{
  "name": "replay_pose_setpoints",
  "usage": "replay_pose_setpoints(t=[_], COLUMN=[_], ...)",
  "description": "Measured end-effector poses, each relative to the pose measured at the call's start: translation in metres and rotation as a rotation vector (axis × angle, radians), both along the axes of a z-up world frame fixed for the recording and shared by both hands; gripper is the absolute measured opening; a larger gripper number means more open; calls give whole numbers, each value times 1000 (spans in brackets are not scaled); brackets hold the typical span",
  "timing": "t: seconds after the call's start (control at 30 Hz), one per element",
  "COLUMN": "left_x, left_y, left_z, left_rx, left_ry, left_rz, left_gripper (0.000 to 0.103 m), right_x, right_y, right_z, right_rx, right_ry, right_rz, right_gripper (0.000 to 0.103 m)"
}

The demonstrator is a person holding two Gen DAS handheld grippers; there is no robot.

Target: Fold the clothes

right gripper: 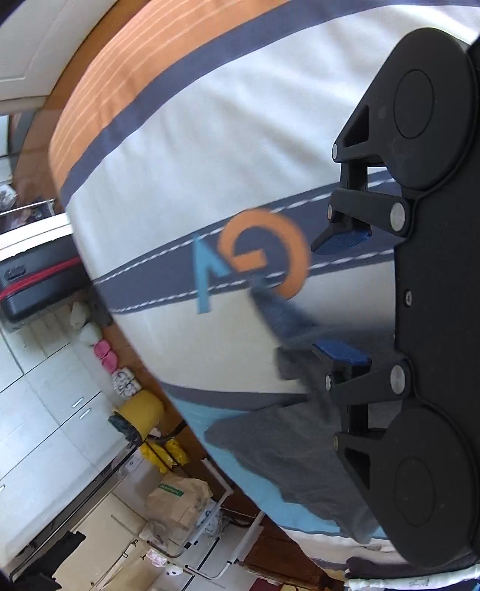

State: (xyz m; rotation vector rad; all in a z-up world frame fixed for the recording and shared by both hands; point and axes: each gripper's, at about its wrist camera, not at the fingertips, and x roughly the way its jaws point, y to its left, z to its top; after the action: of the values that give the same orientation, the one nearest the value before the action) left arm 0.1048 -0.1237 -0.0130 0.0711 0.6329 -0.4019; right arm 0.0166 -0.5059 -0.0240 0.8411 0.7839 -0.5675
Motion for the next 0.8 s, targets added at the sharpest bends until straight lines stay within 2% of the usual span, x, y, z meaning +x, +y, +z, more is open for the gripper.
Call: replay_pose_setpoints(t=[0.1,0.23,0.37,0.43,0.47,0.5,0.53,0.57,0.6,0.63,0.7,0.73,0.8], left_x=[-17,-19,-7,3,8,14,20,25,27,29,31,30,22], left_y=[1,-9,-15,-19,-22,-25,-28,-30,-31,-32,-29,-23,-4], left_z=[-11,-19,-24,-30,-33,-37,-41,-43,-45,-45,-42,-36,-21], left_rx=[27,88,89,101,114,133,152,169,184,197,202,165,62], left_ry=[-7,-13,-5,16,26,32,35,22,-2,-25,-35,-28,-62], left_rz=[-46,-83,-76,-65,-57,-43,-28,-11,-1,4,18,32,99], left_gripper=[54,54,61,62,62,62,62,62,62,60,12,2,2], right_x=[-11,-1,17,24,27,31,36,43,47,49,47,45,37], right_y=[-4,-9,-12,-15,-16,-15,-13,-10,-8,-6,0,4,10], right_z=[0,-1,-27,-39,-42,-41,-39,-37,-36,-35,-26,-19,-1], right_rx=[64,119,202,220,203,122,37,-41,-62,-52,-94,-132,-193], right_ry=[-45,-102,-79,-97,-101,-95,-79,-51,-58,-90,-129,-142,-178], right_rz=[24,28,25,-1,-14,-29,-33,-11,7,22,34,36,39], right_gripper=[57,61,61,61,58,43,32,16,5,5,5,5,5])
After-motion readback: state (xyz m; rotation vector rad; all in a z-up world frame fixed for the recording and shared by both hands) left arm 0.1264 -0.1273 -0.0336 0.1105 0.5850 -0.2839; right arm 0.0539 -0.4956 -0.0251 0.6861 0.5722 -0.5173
